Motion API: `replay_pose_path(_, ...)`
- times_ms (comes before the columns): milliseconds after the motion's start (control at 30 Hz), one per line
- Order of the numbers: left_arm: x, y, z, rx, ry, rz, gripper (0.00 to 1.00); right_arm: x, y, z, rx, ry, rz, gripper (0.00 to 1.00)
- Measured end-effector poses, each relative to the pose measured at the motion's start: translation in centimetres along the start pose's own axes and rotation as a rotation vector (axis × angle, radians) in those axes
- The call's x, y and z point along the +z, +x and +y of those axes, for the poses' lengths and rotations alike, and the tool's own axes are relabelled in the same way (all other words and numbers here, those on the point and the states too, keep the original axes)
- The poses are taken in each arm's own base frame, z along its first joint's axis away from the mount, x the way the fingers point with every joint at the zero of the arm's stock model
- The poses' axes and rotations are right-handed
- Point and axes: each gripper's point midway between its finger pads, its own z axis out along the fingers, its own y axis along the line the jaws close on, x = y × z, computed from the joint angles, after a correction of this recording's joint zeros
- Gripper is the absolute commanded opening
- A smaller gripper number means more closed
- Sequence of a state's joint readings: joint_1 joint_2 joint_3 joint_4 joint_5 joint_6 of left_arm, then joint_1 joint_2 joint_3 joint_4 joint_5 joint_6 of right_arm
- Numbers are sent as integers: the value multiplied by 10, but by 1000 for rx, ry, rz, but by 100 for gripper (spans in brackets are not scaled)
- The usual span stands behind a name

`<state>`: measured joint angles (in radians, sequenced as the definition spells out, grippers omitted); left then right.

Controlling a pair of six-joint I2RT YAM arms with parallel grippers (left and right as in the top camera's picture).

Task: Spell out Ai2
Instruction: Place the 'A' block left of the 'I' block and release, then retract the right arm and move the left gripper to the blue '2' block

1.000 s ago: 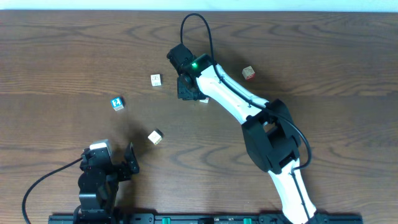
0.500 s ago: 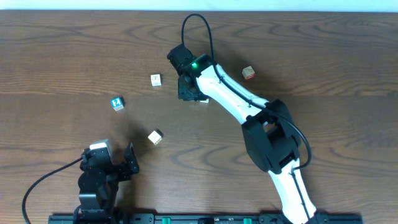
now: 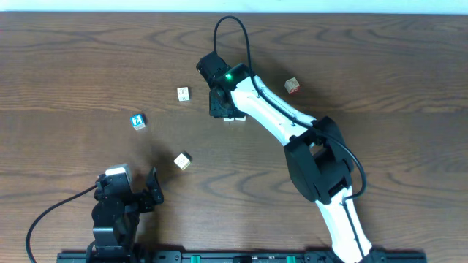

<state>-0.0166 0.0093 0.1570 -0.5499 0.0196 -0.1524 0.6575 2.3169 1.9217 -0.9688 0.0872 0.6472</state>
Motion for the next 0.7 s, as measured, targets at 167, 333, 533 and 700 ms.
replay_pose_path(167,0,0,0,0,0,0,95,0,-1,1,1,-4,-6,40)
replay_pose_path(333,0,0,0,0,0,0,96,0,-8,3,3,-10,-33,43)
replay_pose_path(533,0,0,0,0,0,0,95,-19,-24,4,2,-1,-78,49)
replay_pose_path(700,0,0,0,0,0,0,96,-66,-58,9,-19,-12,-179,50)
